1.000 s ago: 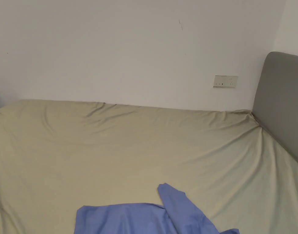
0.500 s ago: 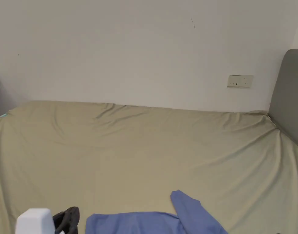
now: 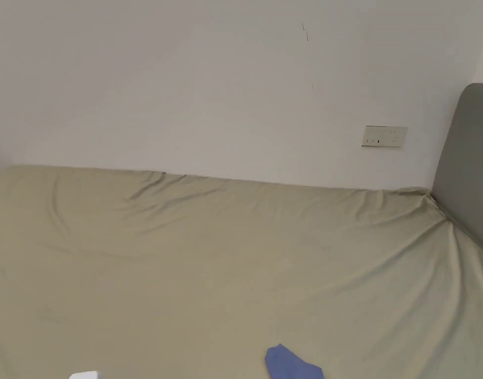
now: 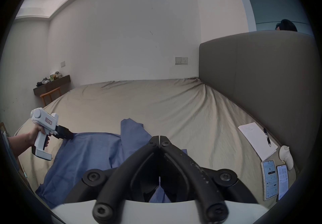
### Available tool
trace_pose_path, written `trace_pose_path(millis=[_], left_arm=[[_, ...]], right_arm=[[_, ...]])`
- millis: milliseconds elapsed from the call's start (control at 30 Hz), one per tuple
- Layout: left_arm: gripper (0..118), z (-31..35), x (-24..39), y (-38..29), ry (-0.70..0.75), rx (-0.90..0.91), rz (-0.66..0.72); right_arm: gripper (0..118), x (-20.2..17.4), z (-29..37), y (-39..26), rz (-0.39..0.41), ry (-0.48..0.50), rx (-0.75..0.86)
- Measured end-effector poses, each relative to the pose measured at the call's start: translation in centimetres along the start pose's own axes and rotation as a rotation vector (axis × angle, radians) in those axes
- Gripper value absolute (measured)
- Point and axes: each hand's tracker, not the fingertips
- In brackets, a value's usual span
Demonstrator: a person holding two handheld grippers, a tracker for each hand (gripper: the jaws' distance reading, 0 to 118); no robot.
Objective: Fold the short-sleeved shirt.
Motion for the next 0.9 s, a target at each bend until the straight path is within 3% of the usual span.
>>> trace_pose_path(millis=[33, 67, 100, 167, 200, 267, 467, 533, 633, 667, 700, 733, 767, 833, 900], left_arm=[[52, 1.0, 0.1, -0.2, -0.004, 0.047, 0.006], [21, 1.8, 0.1, -0.2, -0.024, 0.081, -0.002], [2, 2.6, 0.1, -0.5, -0.069, 0.1, -0.012], [2, 3.5, 0.2, -0.7, -0.117, 0.112, 0.03], [2, 4.0, 0.3, -0.7, -0.12, 0.122, 0.011], [2, 5.2, 1.2, -1.3, -0.108, 0.153, -0.03], [2, 5.5, 1.7, -1.7, -0.102, 0.161, -0.067], [2, 5.0, 1.5, -1.9, -0.092, 0.159, -0.07], [2, 5.2, 1.6, -2.1, -0.103, 0.144, -0.063], [2, 5.2, 1.6, -2.2, -0.104, 0.142, -0.063], [2, 5.3, 1.7, -2.3, -0.104, 0.142, -0.067], [2, 5.4, 1.7, -2.3, -0.102, 0.145, -0.07], [2, 5.4, 1.5, -2.3, -0.102, 0.147, -0.072], [2, 6.3, 1.6, -2.3, -0.108, 0.17, -0.068], [2, 7.7, 1.5, -2.3, -0.127, 0.211, -0.046]], right_arm=[[6, 0.0, -0.7, 0.1, 0.003, 0.003, -0.009], [18, -0.1, -1.8, 0.4, 0.008, 0.01, -0.02], [50, -0.2, -3.3, 0.9, 0.015, 0.024, -0.054], [111, -0.6, -7.2, 2.1, 0.023, 0.054, -0.142], [118, -1.0, -9.5, 2.6, 0.016, 0.067, -0.159], [118, -1.6, -13.9, 3.5, 0.02, 0.123, -0.177], [118, -4.5, -27.8, 3.3, 0.179, 0.117, -0.393], [114, -5.3, -30.6, 2.2, 0.18, 0.128, -0.506], [92, -5.0, -32.9, -0.1, 0.151, 0.14, -0.662], [93, -4.5, -32.1, 0.1, 0.115, 0.139, -0.537], [78, -4.2, -31.5, 0.6, 0.113, 0.136, -0.544], [52, -3.8, -30.8, 1.0, 0.095, 0.138, -0.532], [11, -3.3, -30.0, 1.2, 0.072, 0.153, -0.476], [5, -2.9, -27.4, 2.1, 0.056, 0.105, -0.428], [5, -1.7, -25.3, 2.8, 0.036, 0.135, -0.376]])
